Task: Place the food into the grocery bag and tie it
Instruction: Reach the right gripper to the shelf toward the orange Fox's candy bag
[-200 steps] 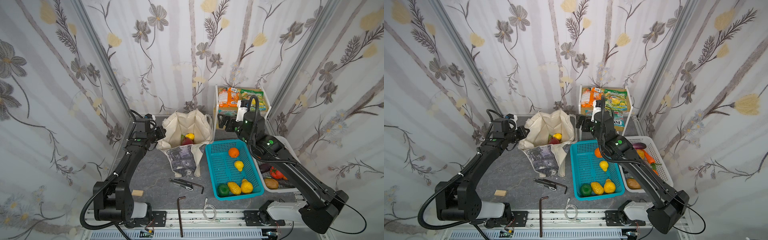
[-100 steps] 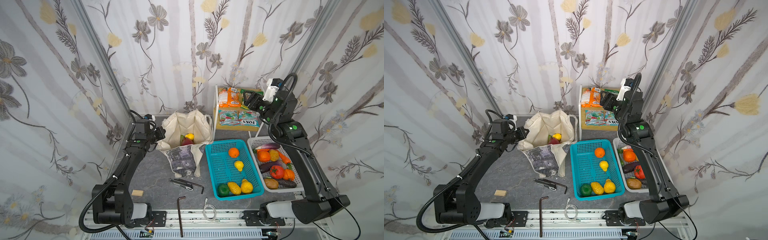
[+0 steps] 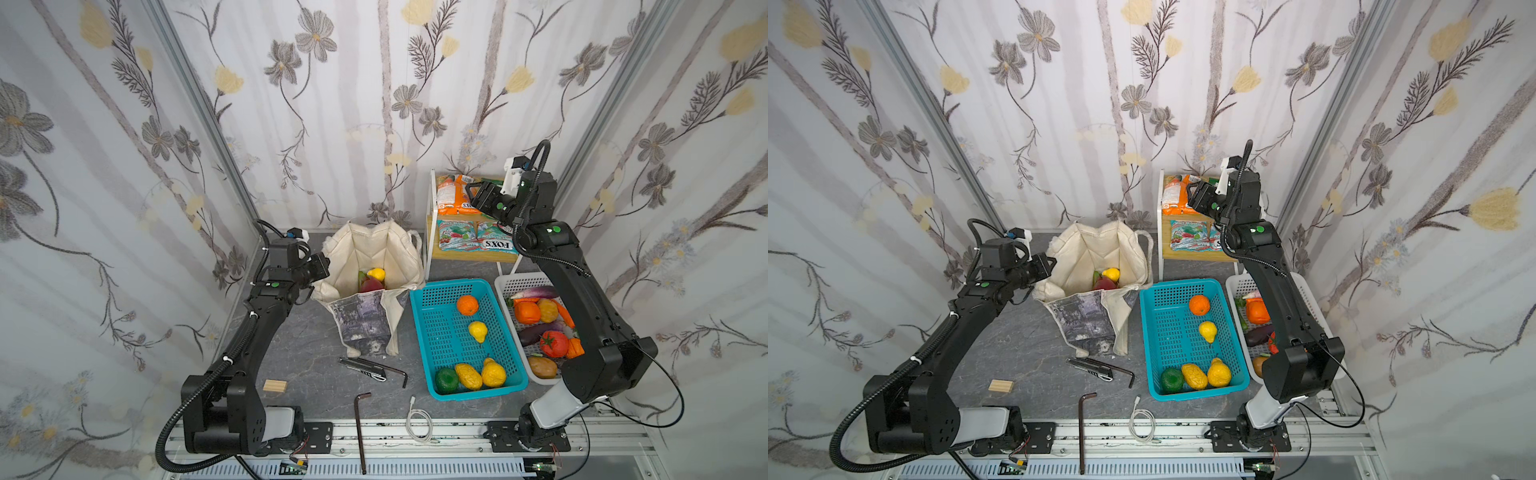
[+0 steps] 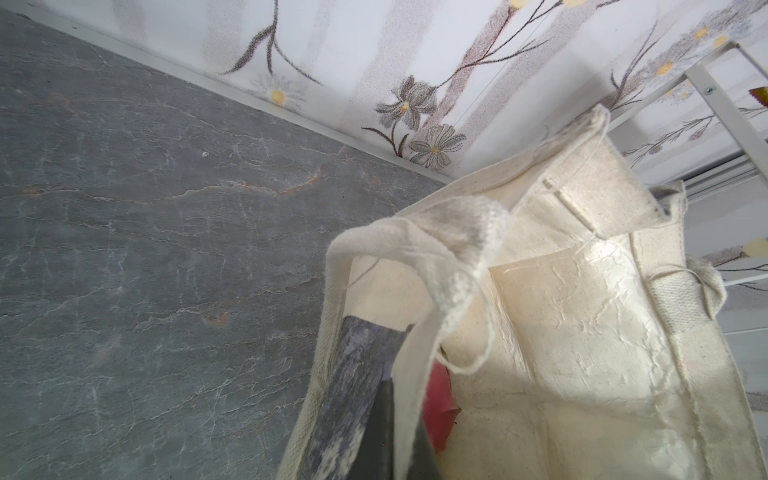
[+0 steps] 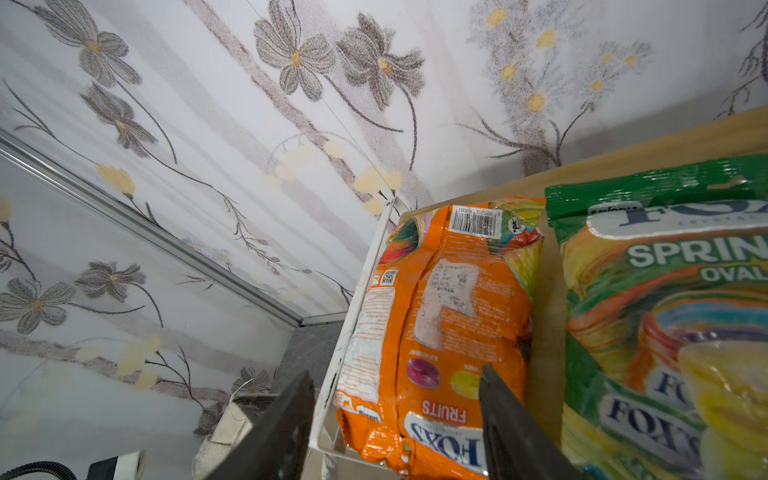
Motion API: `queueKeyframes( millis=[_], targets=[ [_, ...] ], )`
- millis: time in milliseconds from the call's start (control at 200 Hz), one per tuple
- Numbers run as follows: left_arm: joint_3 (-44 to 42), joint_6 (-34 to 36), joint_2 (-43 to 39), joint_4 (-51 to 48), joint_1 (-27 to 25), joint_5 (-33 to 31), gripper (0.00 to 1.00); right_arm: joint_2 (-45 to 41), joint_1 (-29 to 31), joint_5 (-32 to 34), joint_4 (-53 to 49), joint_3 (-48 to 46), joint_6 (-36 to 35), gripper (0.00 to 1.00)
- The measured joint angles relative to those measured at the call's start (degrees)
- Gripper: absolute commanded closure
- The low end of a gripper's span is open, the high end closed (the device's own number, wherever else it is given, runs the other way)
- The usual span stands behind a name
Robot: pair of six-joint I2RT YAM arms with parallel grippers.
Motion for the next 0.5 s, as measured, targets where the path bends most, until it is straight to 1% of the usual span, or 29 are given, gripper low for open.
queueKeyframes(
  millis=[300, 505],
  targets=[
    [-0.22, 0.04, -0.57, -0.04, 0.00, -0.39, 1.00, 0.44, -1.31, -0.74, 0.98, -4.55, 1.38, 0.37],
    [-0.22, 0.04, -0.66, -0.02, 0.00, -0.39, 1.00, 0.42, -1.62, -2.80, 2.54, -6.27, 1.55, 0.36]
  ],
)
